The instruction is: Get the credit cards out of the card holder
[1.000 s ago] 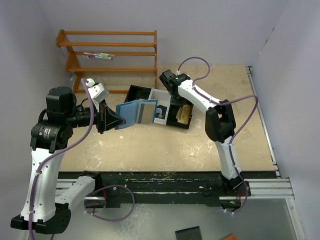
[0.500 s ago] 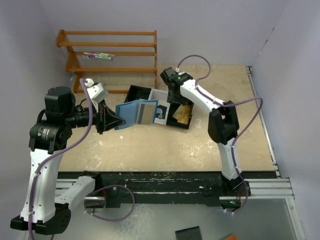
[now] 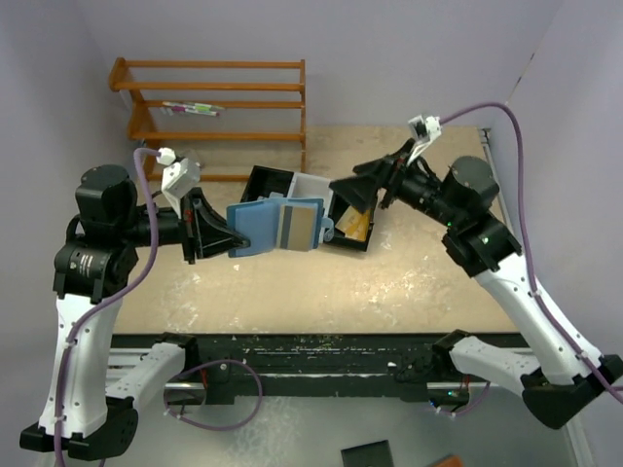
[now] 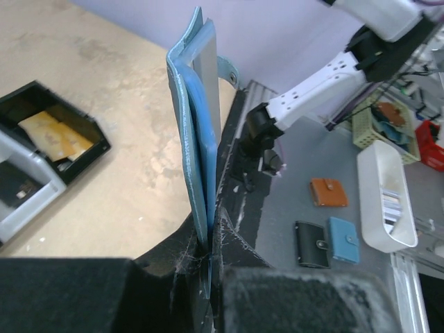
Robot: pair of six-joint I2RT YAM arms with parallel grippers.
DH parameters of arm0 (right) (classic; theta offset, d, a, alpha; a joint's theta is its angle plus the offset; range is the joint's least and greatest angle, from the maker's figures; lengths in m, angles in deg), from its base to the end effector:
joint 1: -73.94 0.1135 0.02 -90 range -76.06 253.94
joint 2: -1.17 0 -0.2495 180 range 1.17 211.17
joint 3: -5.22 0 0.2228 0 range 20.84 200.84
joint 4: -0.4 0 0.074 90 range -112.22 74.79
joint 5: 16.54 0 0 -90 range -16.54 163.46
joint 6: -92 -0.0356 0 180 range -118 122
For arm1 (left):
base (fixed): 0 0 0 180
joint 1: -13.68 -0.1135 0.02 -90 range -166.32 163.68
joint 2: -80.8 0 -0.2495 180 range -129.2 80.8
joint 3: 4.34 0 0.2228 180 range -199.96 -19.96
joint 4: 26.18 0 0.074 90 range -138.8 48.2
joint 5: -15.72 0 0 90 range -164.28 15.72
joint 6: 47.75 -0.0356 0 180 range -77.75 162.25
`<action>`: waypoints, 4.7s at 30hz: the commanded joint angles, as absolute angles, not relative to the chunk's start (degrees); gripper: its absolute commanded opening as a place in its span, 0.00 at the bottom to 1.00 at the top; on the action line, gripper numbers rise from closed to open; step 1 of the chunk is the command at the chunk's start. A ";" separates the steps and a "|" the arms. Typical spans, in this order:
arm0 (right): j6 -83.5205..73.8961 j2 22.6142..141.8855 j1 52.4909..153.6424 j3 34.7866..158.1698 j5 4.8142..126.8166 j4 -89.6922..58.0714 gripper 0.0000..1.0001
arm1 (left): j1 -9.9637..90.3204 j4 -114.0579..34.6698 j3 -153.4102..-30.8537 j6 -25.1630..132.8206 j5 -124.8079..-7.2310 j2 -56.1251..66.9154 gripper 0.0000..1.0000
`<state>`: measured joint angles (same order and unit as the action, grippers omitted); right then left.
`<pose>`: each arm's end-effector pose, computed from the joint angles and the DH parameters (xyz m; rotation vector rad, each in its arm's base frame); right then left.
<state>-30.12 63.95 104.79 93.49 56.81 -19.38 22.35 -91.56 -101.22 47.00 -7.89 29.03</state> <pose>0.1790 0.1188 0.4420 -0.2342 1.5579 1.0916 0.0995 -0.0482 0.4368 0.8419 1.6911 -1.2568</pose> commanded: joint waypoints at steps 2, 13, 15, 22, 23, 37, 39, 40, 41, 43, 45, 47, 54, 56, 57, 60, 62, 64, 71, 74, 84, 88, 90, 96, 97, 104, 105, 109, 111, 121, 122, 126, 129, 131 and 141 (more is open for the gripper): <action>-30.80 58.36 104.93 83.82 26.43 -2.27 0.97 | 22.29 -80.36 -101.93 56.33 3.05 30.02 0.00; -33.95 54.95 105.17 82.11 21.64 -0.04 0.99 | 22.29 -83.25 -103.30 56.59 2.62 26.09 0.00; -34.41 55.69 105.12 82.00 23.31 -4.26 1.00 | 22.29 -84.98 -103.95 55.04 2.05 25.72 0.00; -44.77 55.15 103.93 73.07 27.06 8.13 1.00 | 22.29 -85.04 -103.14 54.69 2.29 25.27 0.00; -43.48 55.70 103.99 73.32 26.68 7.72 1.00 | 22.29 -85.27 -103.25 54.49 2.35 25.10 0.00; -31.24 52.56 104.07 77.77 22.63 -4.93 0.88 | 22.20 -78.62 -102.43 61.47 2.51 23.03 0.00; -30.24 52.41 104.05 77.87 21.92 -6.26 0.89 | 22.20 -78.61 -102.41 61.75 2.96 22.68 0.00; -30.00 52.30 104.06 77.84 21.65 -6.86 0.88 | 22.20 -78.61 -102.43 61.91 3.24 22.50 0.00; -30.03 52.20 104.07 77.68 21.56 -7.05 0.88 | 22.19 -78.70 -102.57 62.15 3.45 22.36 0.00; -30.74 51.71 104.07 77.06 21.26 -5.72 0.86 | 22.20 -78.88 -103.22 62.37 3.80 22.11 0.00; -32.09 51.06 104.07 76.49 21.21 -3.77 0.85 | 22.20 -79.20 -103.69 62.29 3.98 22.01 0.00; -32.51 50.60 104.07 76.55 20.91 -2.90 0.84 | 22.20 -79.35 -103.69 62.18 4.16 22.21 0.00; -35.49 49.95 104.04 75.45 20.67 1.06 0.82 | 22.20 -80.61 -102.43 60.93 5.29 23.41 0.00; -36.75 49.80 104.09 74.73 20.88 2.66 0.82 | 22.20 -80.56 -102.53 60.88 5.64 23.49 0.00; -37.21 49.90 104.03 74.52 20.79 3.45 0.82 | 22.20 -80.63 -102.52 60.90 5.74 23.50 0.00; -38.91 50.40 104.16 74.37 20.42 6.17 0.82 | 22.19 -80.65 -102.45 60.69 5.79 23.67 0.00; -39.91 50.74 104.33 74.56 20.68 7.92 0.82 | 22.20 -81.08 -102.41 60.20 5.90 23.65 0.00; -40.64 51.29 104.46 74.95 20.81 8.94 0.81 | 22.20 -81.09 -102.33 60.18 6.32 23.59 0.00; -41.92 54.20 106.11 75.44 23.07 11.17 0.78 | 22.20 -80.90 -102.19 60.52 7.17 23.71 0.00; -41.97 54.97 107.41 75.38 23.97 12.14 0.78 | 22.20 -80.46 -102.14 60.98 7.61 23.87 0.00; -42.37 56.87 107.95 74.89 25.90 12.88 0.73 | 22.20 -79.11 -102.01 62.68 8.38 24.42 0.00; -42.06 57.24 108.23 74.40 26.94 12.47 0.72 | 22.20 -78.14 -102.05 63.59 8.42 24.53 0.00; -41.63 57.01 108.45 74.17 27.88 12.17 0.71 | 22.20 -77.66 -102.03 64.12 8.69 24.48 0.00; -39.96 56.06 109.29 73.16 31.81 10.11 0.71 | 22.18 -73.86 -101.47 67.69 9.73 24.80 0.00; -39.93 55.83 109.42 72.81 32.48 10.10 0.71 | 22.20 -73.19 -101.30 68.26 9.76 24.88 0.00; -39.67 54.26 110.39 70.38 37.11 10.65 0.73 | 22.16 -68.68 -100.80 72.84 9.81 24.20 0.00; -39.56 53.99 110.50 69.95 37.75 10.85 0.73 | 22.20 -67.55 -100.80 73.88 9.83 24.00 0.00; -39.81 53.44 110.64 68.97 39.06 11.79 0.73 | 22.20 -64.59 -101.04 76.95 9.70 23.60 0.00; -40.12 53.68 110.69 69.53 39.18 11.98 0.73 | 22.20 -64.35 -101.07 77.21 9.89 23.50 0.00; -41.06 55.12 113.10 71.25 41.73 13.98 0.73 | 22.20 -59.17 -100.10 81.69 11.99 24.62 0.00; -41.06 55.22 113.28 71.21 42.08 13.97 0.73 | 22.20 -57.44 -99.74 83.19 12.29 24.96 0.00; -41.87 53.93 113.58 69.96 43.32 15.72 0.74 | 22.20 -54.19 -99.11 85.93 13.32 26.16 0.00; -42.90 53.29 113.66 69.27 43.70 17.37 0.74 | 22.16 -54.20 -99.06 86.06 13.26 26.56 0.00; -43.41 53.33 113.79 69.14 43.67 17.90 0.74 | 22.20 -54.19 -99.14 86.19 14.68 26.66 0.00; -43.39 53.07 115.93 69.78 44.43 17.92 0.74 | 22.14 -54.10 -99.29 85.82 13.80 26.53 0.00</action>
